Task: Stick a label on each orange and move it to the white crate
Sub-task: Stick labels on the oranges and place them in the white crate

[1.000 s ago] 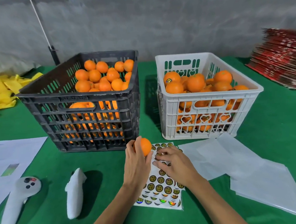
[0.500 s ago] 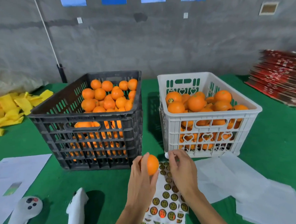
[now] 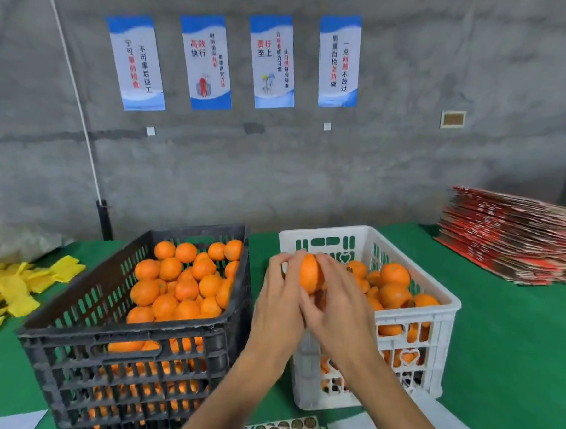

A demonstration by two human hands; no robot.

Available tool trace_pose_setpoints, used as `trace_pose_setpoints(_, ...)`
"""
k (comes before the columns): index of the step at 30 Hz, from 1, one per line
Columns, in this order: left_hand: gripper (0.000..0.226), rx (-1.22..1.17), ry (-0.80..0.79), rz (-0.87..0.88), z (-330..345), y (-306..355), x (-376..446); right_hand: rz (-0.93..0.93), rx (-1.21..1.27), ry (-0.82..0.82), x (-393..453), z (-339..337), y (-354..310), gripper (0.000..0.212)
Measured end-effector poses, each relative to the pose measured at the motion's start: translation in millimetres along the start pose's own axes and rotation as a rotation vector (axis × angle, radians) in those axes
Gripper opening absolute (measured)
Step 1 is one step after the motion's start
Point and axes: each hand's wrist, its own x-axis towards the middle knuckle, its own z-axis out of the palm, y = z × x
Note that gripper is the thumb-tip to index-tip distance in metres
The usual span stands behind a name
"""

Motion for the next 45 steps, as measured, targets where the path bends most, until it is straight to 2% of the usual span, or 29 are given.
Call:
trace_pose_setpoints(5, 0.062, 0.203, -0.145, 0.078, 22, 15, 83, 0.123, -0.138, -0.025, 67, -8, 23, 0.054)
trace_pose_setpoints(9, 0.065, 0.327, -0.156, 0.088, 6, -10, 96, 0.032, -0.071, -0.063, 80, 15, 14, 0.049)
trace_pose_setpoints(12, 0.061, 0.348, -0.138, 0.0, -27, -55, 95, -0.032, 0.048, -0.09, 87, 50, -14, 0.044)
trace_pose_setpoints(15, 0.056, 0.427, -0.19, -0.21, -64, -116, 95, -0.058, 0.075, -0.22, 94, 93, -43, 0.044)
trace_pose_setpoints(17, 0.055, 0.435, -0.301, -0.319, -81, -160, 99, -0.046, 0.087, -0.315, 100, 121, -56, 0.042)
trace_pose_setpoints(20, 0.056, 0.419, -0.535, -0.344, -81, -208, 111, -0.01, 0.097, -0.451, 111, 159, -63, 0.043)
trace_pose_setpoints(23, 0.057, 0.456, -0.78, -0.397, -61, -237, 129, 0.022, 0.135, -0.481, 125, 192, -61, 0.038)
trace_pose_setpoints(25, 0.066, 0.516, -0.928, -0.454, -45, -251, 139, 0.046, 0.154, -0.498, 134, 209, -59, 0.034)
trace_pose_setpoints(29, 0.129, 0.712, -1.208, -0.605, -16, -254, 147, 0.085, 0.16, -0.486, 149, 228, -54, 0.031)
trace_pose_setpoints(31, 0.138, 0.789, -1.293, -0.581, -12, -247, 147, 0.083, 0.125, -0.474, 152, 232, -53, 0.034)
trace_pose_setpoints(33, 0.137, 0.795, -1.296, -0.544, -14, -242, 144, 0.09, 0.106, -0.47, 150, 231, -54, 0.034)
trace_pose_setpoints(36, 0.128, 0.745, -1.197, -0.442, -16, -234, 135, 0.1, 0.119, -0.451, 143, 219, -55, 0.031)
trace_pose_setpoints(39, 0.103, 0.656, -1.105, -0.332, -19, -223, 126, 0.107, 0.165, -0.426, 132, 197, -59, 0.031)
trace_pose_setpoints(42, 0.079, 0.696, -1.062, -0.271, -37, -205, 126, 0.137, 0.202, -0.382, 125, 166, -60, 0.03)
trace_pose_setpoints(45, 0.047, 0.679, -0.793, -0.209, -71, -178, 130, 0.136, 0.223, -0.36, 119, 134, -58, 0.032)
